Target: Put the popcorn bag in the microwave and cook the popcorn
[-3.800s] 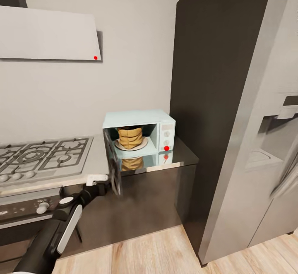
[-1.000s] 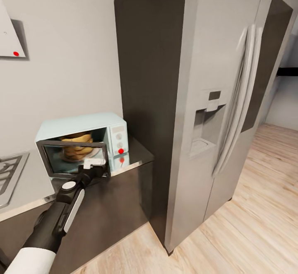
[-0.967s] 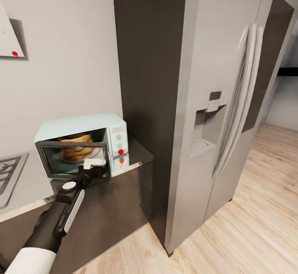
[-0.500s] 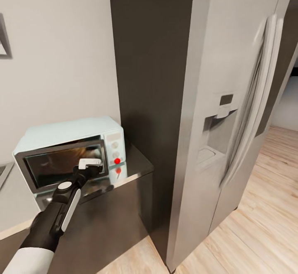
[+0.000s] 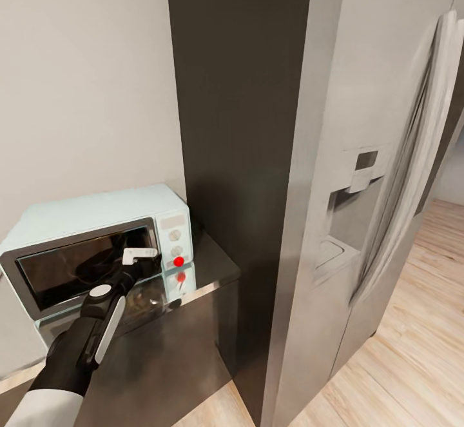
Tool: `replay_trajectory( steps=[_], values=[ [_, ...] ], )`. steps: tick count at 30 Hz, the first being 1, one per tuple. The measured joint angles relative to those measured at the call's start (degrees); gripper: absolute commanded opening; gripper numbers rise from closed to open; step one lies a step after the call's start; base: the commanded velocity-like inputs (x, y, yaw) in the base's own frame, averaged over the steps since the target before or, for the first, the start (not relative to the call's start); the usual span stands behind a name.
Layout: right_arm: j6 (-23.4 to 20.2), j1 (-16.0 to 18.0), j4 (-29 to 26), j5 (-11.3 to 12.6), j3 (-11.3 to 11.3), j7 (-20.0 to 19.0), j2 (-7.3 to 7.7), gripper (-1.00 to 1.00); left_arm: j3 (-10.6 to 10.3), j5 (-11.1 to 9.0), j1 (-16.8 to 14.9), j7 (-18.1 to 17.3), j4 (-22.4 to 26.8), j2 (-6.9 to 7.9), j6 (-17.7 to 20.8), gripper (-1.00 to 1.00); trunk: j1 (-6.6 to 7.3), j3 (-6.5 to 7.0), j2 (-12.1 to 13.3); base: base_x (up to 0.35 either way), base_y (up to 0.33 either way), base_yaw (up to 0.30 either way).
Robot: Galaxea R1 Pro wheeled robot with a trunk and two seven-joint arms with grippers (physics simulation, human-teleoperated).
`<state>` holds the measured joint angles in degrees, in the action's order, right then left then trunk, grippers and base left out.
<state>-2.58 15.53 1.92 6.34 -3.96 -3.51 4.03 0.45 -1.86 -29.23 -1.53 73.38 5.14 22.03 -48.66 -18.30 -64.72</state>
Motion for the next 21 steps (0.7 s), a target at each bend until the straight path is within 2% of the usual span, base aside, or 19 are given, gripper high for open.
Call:
replay_trajectory(
  steps=[5,8,11,21],
  values=[
    [0.0,0.0,0.0,0.0,0.0,0.0,0.00,1.00,0.1,-0.1,-0.7,0.4,0.1,-0.22,0.0,1.00,-0.04,0.01,0.0,-0.085,0.000,0.000],
    [0.0,0.0,0.0,0.0,0.0,0.0,0.01,1.00,0.1,0.0,-0.7,1.7,0.1,-1.20,0.1,1.00,-0.04,0.01,0.0,-0.307,0.000,0.000],
    [0.0,0.0,0.0,0.0,0.0,0.0,0.01,1.00,0.0,-0.1,-0.7,3.0,0.2,-1.36,0.2,1.00,-0.05,0.01,0.0,-0.338,0.000,0.000],
    [0.0,0.0,0.0,0.0,0.0,0.0,0.51,1.00,-0.4,-0.4,-0.7,3.1,0.2,-1.52,0.2,1.00,-0.05,0.01,0.0,-0.344,0.000,0.000]
  ],
)
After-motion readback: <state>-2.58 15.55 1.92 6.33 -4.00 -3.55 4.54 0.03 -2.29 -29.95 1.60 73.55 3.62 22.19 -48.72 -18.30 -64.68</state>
